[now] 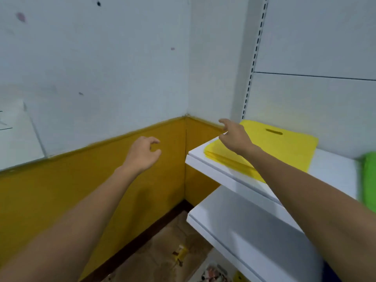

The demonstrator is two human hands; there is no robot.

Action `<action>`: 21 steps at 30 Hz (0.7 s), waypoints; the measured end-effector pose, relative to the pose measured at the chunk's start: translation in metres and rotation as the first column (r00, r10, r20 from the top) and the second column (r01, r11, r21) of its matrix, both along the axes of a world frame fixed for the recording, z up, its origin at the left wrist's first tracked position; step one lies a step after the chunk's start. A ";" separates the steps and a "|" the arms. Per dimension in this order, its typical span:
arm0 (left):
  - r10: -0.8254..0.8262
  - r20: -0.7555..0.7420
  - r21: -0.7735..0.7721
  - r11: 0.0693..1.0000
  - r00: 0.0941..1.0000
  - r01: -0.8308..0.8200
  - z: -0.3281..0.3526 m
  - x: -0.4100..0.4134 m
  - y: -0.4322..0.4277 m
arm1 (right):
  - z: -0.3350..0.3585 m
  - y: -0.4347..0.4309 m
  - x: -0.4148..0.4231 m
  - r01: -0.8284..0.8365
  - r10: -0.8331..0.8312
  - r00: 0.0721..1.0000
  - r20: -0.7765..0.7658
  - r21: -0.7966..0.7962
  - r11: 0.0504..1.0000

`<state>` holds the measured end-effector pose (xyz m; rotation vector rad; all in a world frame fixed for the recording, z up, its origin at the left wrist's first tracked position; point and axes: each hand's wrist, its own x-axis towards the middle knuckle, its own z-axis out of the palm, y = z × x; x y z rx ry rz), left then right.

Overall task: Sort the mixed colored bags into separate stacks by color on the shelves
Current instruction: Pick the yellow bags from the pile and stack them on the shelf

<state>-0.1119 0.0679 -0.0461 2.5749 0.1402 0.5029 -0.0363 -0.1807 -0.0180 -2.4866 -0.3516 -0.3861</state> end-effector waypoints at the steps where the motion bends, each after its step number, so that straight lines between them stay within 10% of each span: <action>1: -0.049 0.000 -0.007 0.999 0.999 0.049 -0.001 0.020 -0.010 | 0.000 -0.017 0.008 0.062 -0.062 0.998 -0.001 0.014 0.998; 10: -0.498 -0.035 -0.060 0.866 0.866 0.496 0.003 0.163 -0.128 | -0.004 -0.146 0.005 0.640 -0.641 0.767 -0.021 -0.029 0.768; 17: -0.521 -0.159 0.152 0.827 0.839 0.542 -0.021 0.194 -0.171 | -0.034 -0.134 -0.007 0.833 -0.845 0.511 -0.157 -0.152 0.532; 21: -0.510 -0.047 -0.012 0.860 0.859 0.510 -0.031 0.200 -0.172 | -0.047 -0.126 -0.006 0.885 -0.888 0.441 -0.130 -0.101 0.455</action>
